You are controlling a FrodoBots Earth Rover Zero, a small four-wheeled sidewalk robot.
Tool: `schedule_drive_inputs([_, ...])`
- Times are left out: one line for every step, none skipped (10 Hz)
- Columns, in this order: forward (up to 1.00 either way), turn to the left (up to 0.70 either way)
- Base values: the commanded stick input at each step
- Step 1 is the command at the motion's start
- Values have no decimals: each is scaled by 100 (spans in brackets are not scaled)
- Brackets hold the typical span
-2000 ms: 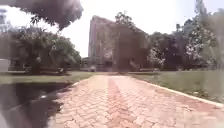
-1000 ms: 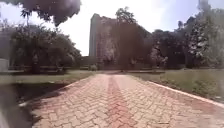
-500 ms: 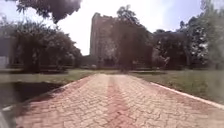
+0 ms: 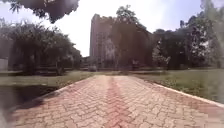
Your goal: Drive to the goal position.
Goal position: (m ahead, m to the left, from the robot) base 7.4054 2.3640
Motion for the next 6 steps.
schedule_drive_inputs([70, 0])
schedule_drive_inputs([70, 0])
schedule_drive_inputs([70, 0])
schedule_drive_inputs([70, 0])
schedule_drive_inputs([70, 0])
schedule_drive_inputs([70, 0])
